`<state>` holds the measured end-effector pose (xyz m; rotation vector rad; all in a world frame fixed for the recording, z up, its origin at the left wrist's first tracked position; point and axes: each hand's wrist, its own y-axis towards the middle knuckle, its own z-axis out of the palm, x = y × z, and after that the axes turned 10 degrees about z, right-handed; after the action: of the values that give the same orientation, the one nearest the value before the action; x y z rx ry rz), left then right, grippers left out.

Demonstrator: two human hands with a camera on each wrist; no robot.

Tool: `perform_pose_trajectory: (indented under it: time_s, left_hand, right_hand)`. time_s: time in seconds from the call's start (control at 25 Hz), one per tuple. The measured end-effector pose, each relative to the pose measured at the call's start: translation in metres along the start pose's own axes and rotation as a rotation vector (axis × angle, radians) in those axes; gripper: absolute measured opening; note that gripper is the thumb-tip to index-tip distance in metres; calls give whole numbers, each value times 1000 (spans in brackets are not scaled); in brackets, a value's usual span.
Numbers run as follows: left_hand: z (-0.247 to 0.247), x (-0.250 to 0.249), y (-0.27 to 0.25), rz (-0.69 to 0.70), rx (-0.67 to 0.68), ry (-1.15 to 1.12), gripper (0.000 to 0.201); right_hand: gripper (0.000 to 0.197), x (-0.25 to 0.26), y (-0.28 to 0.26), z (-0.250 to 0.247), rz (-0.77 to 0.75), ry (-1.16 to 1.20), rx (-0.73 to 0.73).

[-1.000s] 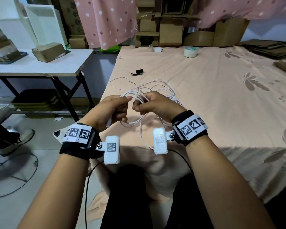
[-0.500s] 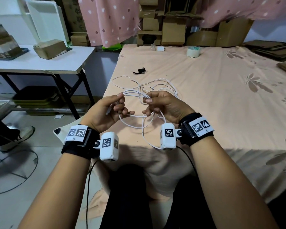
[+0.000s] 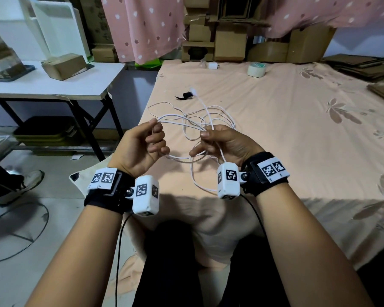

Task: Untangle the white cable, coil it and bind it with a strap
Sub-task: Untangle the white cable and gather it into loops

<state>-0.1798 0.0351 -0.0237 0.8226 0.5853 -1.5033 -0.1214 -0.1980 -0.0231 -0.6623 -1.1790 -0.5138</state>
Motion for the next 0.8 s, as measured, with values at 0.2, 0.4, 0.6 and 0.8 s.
perform_pose_trajectory:
  time_s: [0.2, 0.4, 0.6, 0.8]
  left_hand:
    - [1, 7, 6, 43, -111, 62, 36]
    - [-12, 7, 7, 17, -42, -79, 26]
    - [-18, 13, 7, 63, 21, -230, 21]
    - [-20, 19, 6, 108, 41, -208, 26]
  right_hand:
    - [41, 0, 3, 6, 23, -84, -161]
    - [30, -3, 5, 4, 18, -49, -161]
    - [32, -10, 3, -6, 81, 65, -157]
    - [34, -11, 4, -13, 98, 71, -193]
